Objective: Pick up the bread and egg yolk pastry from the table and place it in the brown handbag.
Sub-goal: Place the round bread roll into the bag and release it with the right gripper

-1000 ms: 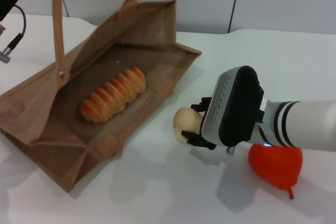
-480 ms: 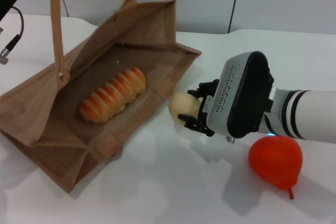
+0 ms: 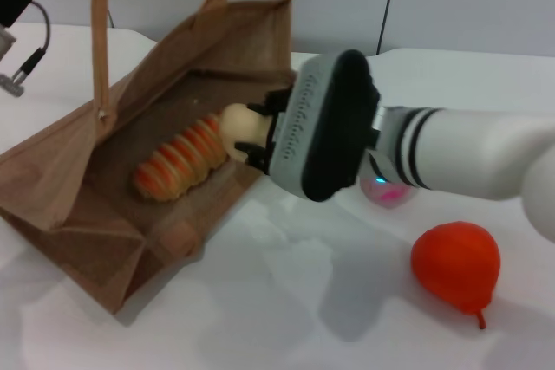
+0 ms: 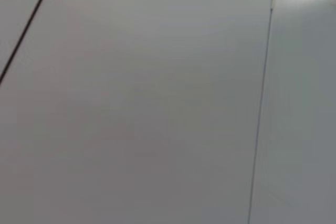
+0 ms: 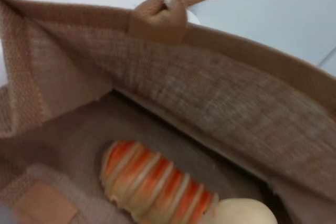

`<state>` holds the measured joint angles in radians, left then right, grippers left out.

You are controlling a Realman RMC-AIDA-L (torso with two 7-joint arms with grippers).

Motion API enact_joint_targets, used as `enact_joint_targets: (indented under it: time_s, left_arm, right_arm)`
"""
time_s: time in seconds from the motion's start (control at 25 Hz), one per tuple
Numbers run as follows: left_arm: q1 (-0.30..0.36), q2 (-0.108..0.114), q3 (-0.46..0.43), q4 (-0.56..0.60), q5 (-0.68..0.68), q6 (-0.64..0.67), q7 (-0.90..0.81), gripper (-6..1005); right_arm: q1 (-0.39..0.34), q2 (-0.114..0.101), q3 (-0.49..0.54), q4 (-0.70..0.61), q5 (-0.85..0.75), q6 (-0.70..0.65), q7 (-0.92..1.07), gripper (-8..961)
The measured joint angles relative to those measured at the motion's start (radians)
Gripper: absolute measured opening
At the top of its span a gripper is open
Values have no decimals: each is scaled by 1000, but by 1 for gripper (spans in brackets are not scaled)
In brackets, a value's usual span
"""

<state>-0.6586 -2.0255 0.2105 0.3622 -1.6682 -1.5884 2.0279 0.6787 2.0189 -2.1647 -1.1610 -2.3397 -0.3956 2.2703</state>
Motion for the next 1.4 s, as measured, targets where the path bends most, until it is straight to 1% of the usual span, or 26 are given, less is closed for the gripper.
enact_joint_targets:
  time_s: [0.12,0.16,0.2,0.32,0.64,0.76,1.0,1.28,1.4]
  left_arm:
    - [-17,-2,17,0,2,0,0,87]
    - [-20,-3,21,0,2,0,0,87]
    - [-23,-2,23,0,2,0,0,86]
    - [-35,-2,25,-10,3,-4,0,86]
    - [-79,-1,34,-25,37,-6,-1,87]
    - [-96,-2,38,-28,49,-6,-3,88]
    - [-103,0,38,-48,51,-7,0,87]
    - [-98,1,36,-48,48,-3,0,86]
    - [-87,3,30,-48,45,0,0,87]
  right_arm:
    - [63,4,-11,61,40,37,-3,478]
    - [106,3,-14,101,82,48,-2,477]
    - [106,3,-14,101,82,48,-2,477]
    - [153,3,-28,141,128,65,-8,475]
    - [248,11,-105,233,152,121,-2,472]
    - [279,13,-112,271,170,138,-2,464]
    - [313,13,-129,311,188,140,-5,471]
    - [300,14,-135,305,189,170,-8,492]
    - [287,12,-141,289,189,191,-5,582]
